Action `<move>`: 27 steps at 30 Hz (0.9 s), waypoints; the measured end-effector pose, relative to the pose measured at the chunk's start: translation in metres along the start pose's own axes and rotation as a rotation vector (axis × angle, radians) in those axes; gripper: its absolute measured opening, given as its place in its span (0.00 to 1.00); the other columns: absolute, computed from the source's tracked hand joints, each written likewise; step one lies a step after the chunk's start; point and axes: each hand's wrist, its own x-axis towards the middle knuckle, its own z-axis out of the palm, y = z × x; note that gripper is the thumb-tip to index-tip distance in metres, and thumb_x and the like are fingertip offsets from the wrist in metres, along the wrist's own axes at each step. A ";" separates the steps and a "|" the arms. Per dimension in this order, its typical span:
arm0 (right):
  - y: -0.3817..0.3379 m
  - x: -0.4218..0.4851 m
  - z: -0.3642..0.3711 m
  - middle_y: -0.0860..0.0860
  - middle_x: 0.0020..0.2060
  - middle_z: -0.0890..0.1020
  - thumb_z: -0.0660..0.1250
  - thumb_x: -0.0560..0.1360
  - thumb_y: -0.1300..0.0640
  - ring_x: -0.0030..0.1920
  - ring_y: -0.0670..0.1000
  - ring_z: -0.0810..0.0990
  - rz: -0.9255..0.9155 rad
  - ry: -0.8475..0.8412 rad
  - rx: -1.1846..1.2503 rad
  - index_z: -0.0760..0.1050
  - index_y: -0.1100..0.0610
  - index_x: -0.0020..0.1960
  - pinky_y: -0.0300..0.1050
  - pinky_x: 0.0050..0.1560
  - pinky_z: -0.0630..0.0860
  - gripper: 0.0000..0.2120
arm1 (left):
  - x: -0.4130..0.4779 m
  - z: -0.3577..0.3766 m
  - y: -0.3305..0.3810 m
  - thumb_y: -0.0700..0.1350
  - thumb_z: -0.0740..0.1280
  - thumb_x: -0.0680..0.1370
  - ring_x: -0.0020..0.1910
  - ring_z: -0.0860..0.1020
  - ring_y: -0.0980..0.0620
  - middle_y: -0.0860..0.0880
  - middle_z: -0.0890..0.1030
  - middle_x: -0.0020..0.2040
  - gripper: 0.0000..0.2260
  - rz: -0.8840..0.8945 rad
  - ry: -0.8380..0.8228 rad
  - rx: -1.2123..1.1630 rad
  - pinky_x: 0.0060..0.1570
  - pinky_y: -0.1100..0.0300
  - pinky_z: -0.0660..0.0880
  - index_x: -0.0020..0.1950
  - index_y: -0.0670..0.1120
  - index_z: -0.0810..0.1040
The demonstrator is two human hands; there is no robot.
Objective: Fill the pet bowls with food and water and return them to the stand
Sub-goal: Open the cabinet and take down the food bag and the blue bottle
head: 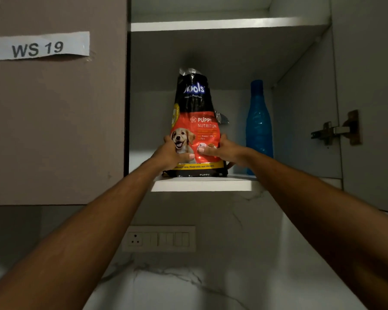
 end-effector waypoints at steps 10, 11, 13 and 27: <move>-0.046 -0.088 0.004 0.43 0.48 0.81 0.74 0.73 0.51 0.43 0.42 0.83 -0.142 0.156 0.161 0.69 0.47 0.60 0.31 0.34 0.78 0.20 | -0.042 -0.043 0.021 0.70 0.77 0.49 0.53 0.82 0.51 0.52 0.82 0.56 0.47 0.108 0.005 0.019 0.54 0.48 0.80 0.63 0.50 0.73; -0.050 -0.095 0.005 0.44 0.49 0.81 0.74 0.72 0.52 0.43 0.42 0.83 -0.151 0.174 0.174 0.69 0.48 0.61 0.31 0.34 0.78 0.21 | -0.056 -0.047 0.030 0.66 0.78 0.53 0.53 0.81 0.51 0.52 0.82 0.56 0.43 0.112 0.007 0.016 0.54 0.49 0.80 0.62 0.49 0.73; -0.062 -0.114 0.007 0.46 0.51 0.82 0.75 0.71 0.51 0.43 0.43 0.84 -0.163 0.213 0.200 0.70 0.51 0.64 0.32 0.35 0.79 0.24 | -0.081 -0.054 0.048 0.57 0.79 0.63 0.51 0.81 0.52 0.51 0.82 0.54 0.31 0.131 0.012 0.000 0.50 0.53 0.79 0.60 0.46 0.74; -0.133 -0.237 0.031 0.43 0.47 0.84 0.77 0.68 0.53 0.42 0.44 0.86 -0.187 0.380 0.276 0.74 0.49 0.61 0.38 0.38 0.81 0.24 | -0.203 -0.093 0.077 0.49 0.76 0.68 0.47 0.85 0.51 0.48 0.86 0.50 0.14 0.280 0.015 -0.221 0.47 0.46 0.82 0.52 0.52 0.80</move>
